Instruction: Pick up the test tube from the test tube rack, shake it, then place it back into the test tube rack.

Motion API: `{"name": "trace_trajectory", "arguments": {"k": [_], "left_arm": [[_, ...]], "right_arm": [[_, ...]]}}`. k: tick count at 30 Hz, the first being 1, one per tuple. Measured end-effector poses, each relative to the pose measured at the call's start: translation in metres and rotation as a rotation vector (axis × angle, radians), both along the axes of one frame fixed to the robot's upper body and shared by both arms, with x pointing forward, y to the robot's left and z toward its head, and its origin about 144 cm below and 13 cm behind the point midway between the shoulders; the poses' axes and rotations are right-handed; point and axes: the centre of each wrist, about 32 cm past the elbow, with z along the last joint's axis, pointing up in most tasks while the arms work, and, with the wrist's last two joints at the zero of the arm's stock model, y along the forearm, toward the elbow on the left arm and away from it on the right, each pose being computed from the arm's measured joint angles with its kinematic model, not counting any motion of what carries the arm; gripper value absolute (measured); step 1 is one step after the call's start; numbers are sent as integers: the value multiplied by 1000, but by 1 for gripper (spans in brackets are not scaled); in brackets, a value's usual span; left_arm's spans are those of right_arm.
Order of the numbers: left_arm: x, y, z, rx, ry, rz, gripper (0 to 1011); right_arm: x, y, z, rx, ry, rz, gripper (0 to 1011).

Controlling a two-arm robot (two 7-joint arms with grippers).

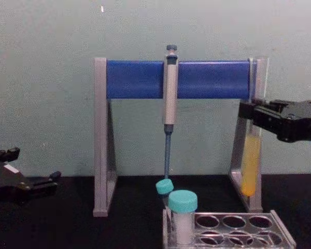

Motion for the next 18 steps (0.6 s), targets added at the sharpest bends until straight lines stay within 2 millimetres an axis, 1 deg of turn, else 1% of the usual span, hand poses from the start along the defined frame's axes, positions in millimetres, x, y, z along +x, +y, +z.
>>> {"name": "trace_trajectory", "arguments": {"k": [9,14,18], "left_arm": [[0,0,0,0,0,0,1010],[0,0,0,0,0,0,1009],[0,0,0,0,0,0,1010]], "right_arm": [[-19,-4,1,-9,12,-7,225],[-32,-1,0,-10,30,13,224],[-36,3,-2,-3,38,38,225]]}}
